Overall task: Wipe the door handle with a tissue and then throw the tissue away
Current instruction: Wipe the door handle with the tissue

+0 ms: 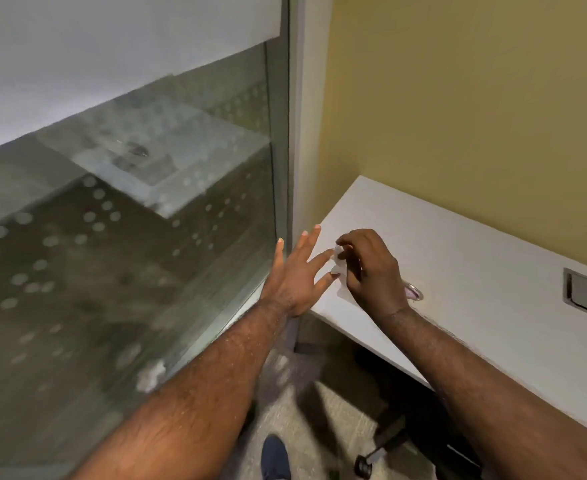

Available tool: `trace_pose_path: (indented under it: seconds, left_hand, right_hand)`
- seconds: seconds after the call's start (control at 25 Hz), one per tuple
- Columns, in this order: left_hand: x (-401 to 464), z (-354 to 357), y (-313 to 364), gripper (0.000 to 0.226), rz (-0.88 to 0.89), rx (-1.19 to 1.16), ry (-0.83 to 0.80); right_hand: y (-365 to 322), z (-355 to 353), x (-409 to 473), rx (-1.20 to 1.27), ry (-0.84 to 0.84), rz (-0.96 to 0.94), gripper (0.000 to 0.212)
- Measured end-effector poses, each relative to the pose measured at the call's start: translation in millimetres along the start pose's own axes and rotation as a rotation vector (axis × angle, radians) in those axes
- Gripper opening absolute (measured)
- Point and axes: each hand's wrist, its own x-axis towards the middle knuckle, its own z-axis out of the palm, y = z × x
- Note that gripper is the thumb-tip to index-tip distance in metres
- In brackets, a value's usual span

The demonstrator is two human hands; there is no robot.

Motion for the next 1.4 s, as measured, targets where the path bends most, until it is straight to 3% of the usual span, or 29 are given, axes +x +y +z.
trace_pose_path:
  seconds: [0.36,0.52,0.64,0.8,0.92,1.04,1.12,1.4]
  left_hand:
    - [-166.5,-23.4,12.4,0.036,-0.360,-0.237,0.346]
    - [-267.4,-28.3,7.9,0.040,-0.549,-0.290,0.378]
    - [-348.1,-31.9,0.1,0.044,-0.651,-0.272,0.382]
    - [-458.4,-43.5,-12.4,0.043,-0.781,-0.264,0.432]
    - [-547.3,-54.0,-26.3,0.046,-0.872,-0.236,0.491]
    - [-631.2,-68.1,-43.6,0.050,-0.921,-0.145,0.515]
    - [-677.9,-82.4,-56.7,0.053,-0.956,-0.060,0.520]
    - [-768.7,-137.4,-115.6,0.075,-1.086,0.221,0.517]
  right_hand:
    - [-88.7,5.6,-75.8,0.370,-0.130,-0.288,0.029]
    - [-137.1,19.8,-126.9,0.380,-0.269,-0.729,0.044]
    - [-181.6,35.4,-157.9,0.311,-0.325,-0.959,0.052]
    - [-268.2,55.6,-192.3,0.427,-0.267,-1.138,0.034]
    - [-346.8,62.4,-223.8,0.483,-0.137,-1.120,0.020]
    - [-411.3,61.9,-255.7,0.464,-0.131,-0.950,0.021]
    - [-448.1,62.8,-270.5,0.470,-0.140,-0.875,0.033]
    - [-542.7,84.6,-275.2,0.566,-0.114,-0.807,0.040]
